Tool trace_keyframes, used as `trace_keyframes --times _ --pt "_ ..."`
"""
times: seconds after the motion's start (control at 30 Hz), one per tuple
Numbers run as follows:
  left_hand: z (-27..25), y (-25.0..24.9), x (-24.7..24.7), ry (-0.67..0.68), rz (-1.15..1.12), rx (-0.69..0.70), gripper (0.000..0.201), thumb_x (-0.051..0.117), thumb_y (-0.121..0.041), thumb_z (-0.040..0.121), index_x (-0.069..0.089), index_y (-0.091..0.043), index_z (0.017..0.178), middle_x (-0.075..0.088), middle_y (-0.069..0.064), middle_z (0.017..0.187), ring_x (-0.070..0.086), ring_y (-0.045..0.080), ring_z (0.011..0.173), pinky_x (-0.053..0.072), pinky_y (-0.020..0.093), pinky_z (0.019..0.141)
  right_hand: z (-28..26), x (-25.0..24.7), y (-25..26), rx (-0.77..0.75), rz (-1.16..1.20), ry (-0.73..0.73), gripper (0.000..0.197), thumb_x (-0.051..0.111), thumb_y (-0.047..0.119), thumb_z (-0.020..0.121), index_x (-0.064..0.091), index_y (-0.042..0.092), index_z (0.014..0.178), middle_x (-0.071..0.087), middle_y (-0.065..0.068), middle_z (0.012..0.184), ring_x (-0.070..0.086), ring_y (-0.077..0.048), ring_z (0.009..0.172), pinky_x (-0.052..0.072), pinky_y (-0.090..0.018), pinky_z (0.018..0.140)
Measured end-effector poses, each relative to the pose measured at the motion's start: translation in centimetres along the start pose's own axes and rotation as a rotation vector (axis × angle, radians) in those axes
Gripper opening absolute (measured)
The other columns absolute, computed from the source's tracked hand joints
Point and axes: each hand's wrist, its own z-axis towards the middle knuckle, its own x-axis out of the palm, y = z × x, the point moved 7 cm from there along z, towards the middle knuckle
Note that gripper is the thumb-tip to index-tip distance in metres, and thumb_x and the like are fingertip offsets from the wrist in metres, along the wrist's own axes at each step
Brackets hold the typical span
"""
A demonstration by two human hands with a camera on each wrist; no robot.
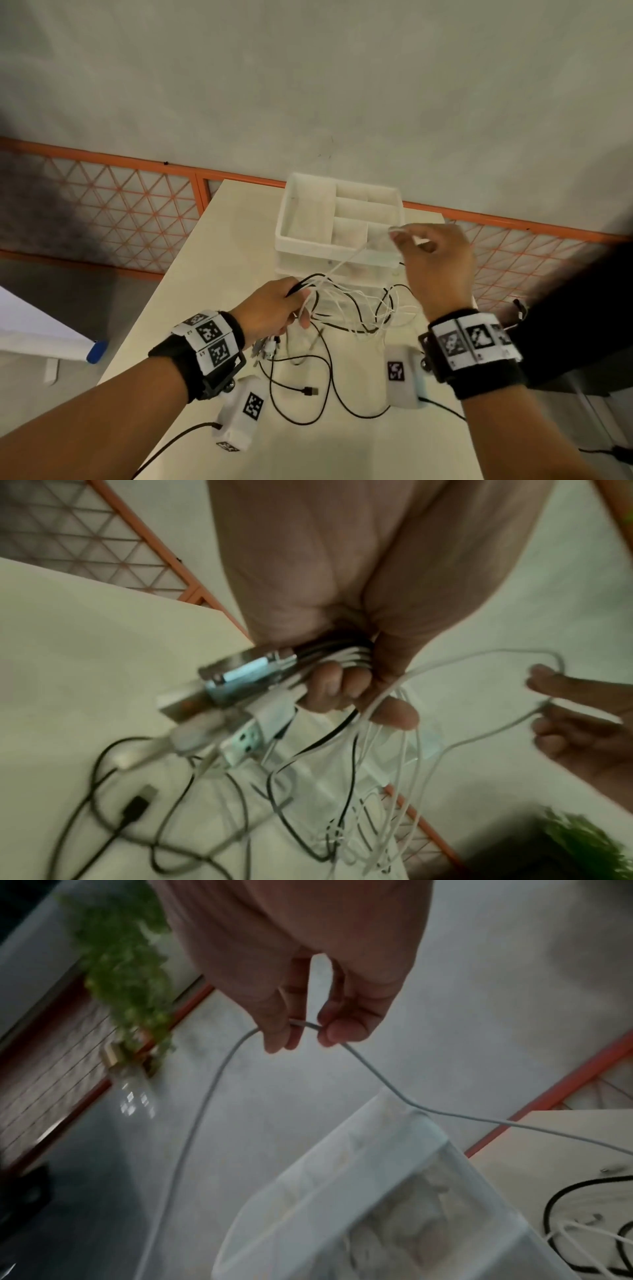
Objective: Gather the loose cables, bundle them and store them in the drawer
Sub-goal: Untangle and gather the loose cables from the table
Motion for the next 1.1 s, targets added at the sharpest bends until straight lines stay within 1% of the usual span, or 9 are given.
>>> trace_keyframes --times 0.17,0.3,0.4,0.47,0.57,0.63,0.77,0.93,1.1 --pt "-0.2 1.5 -1.2 -0.090 -0.059 -0.013 0.026 0.045 -0.023 0.103 0.050 -0.012 0.080 0.066 0.001 0.063 0.041 0.014 0.049 0.034 0.023 0.044 1.6 -2.7 -3.6 0.181 0.067 -0.204 0.008 0.069 0.034 0.088 0.075 0.034 0.083 0.070 0.008 0.074 0.069 -0.019 0.075 0.059 -0.042 0.076" --pt "-0.2 -0.9 -2.0 -0.100 -0.196 0.036 0.026 0.046 -0.021 0.103 0.052 -0.010 0.080 0.065 0.006 0.067 0.040 0.013 0.050 0.032 0.023 0.043 -0.1 -2.4 -5.5 0.213 -0.188 -0.133 0.028 0.060 0.020 0.093 0.070 0.021 0.120 0.073 -0.006 0.108 0.064 -0.016 0.088 0.046 -0.026 0.081" --pt "-0.2 -2.9 -2.3 -0.094 -0.208 0.085 0.026 0.047 -0.020 0.103 0.052 -0.009 0.080 0.066 0.007 0.066 0.039 0.016 0.050 0.032 0.023 0.042 -2.0 -0.7 -6.1 0.297 -0.345 0.096 0.075 0.062 0.011 0.085 0.034 0.027 0.153 0.057 -0.010 0.127 0.058 -0.025 0.100 0.050 -0.040 0.091" --pt "-0.1 -3.8 -1.9 -0.075 -0.166 0.100 0.026 0.047 -0.019 0.103 0.051 -0.009 0.079 0.067 0.009 0.067 0.039 0.016 0.050 0.032 0.023 0.042 -3.2 0.4 -3.8 0.145 -0.335 0.125 0.090 0.065 0.008 0.080 0.024 0.034 0.155 0.048 -0.008 0.121 0.054 -0.021 0.088 0.052 -0.038 0.078" --pt "0.1 -4.6 -0.6 -0.020 -0.154 0.106 0.023 0.048 -0.020 0.102 0.053 -0.010 0.082 0.068 0.010 0.067 0.039 0.014 0.049 0.032 0.023 0.041 -5.3 3.6 1.3 -0.289 -0.227 0.248 0.070 0.071 0.009 0.079 0.051 0.035 0.141 0.050 0.000 0.110 0.049 -0.002 0.068 0.051 -0.026 0.062" --pt "0.1 -5.1 0.1 0.008 -0.179 0.120 0.022 0.048 -0.021 0.102 0.054 -0.010 0.083 0.068 0.010 0.066 0.040 0.014 0.049 0.032 0.023 0.041 -6.2 5.4 2.7 -0.402 -0.195 0.333 0.043 0.074 0.017 0.082 0.068 0.033 0.121 0.054 0.004 0.100 0.040 0.009 0.061 0.049 -0.025 0.056" --pt "0.0 -4.8 0.1 0.011 -0.135 0.153 0.023 0.047 -0.022 0.103 0.055 -0.010 0.085 0.068 0.008 0.067 0.043 0.015 0.054 0.035 0.025 0.046 -4.1 4.4 3.0 -0.329 -0.129 0.232 0.003 0.079 0.026 0.083 0.077 0.024 0.086 0.064 0.008 0.080 0.048 0.009 0.058 0.048 -0.023 0.057" --pt "-0.2 -2.8 -0.8 -0.009 -0.102 0.137 0.022 0.043 -0.022 0.103 0.055 -0.015 0.087 0.068 0.003 0.068 0.058 0.022 0.077 0.042 0.033 0.069 -0.6 0.7 1.9 -0.108 -0.096 0.069 0.012 0.077 0.031 0.086 0.075 0.020 0.080 0.065 0.012 0.072 0.056 -0.001 0.060 0.046 -0.022 0.061" --pt "-0.3 -1.4 -0.5 0.039 -0.309 0.103 0.022 0.042 -0.022 0.104 0.053 -0.010 0.090 0.067 0.009 0.070 0.066 0.046 0.104 0.047 0.045 0.085 1.3 -1.0 -0.2 0.051 -0.096 -0.054 0.015 0.074 0.036 0.087 0.068 0.027 0.076 0.063 0.017 0.070 0.059 -0.001 0.067 0.044 -0.023 0.061"
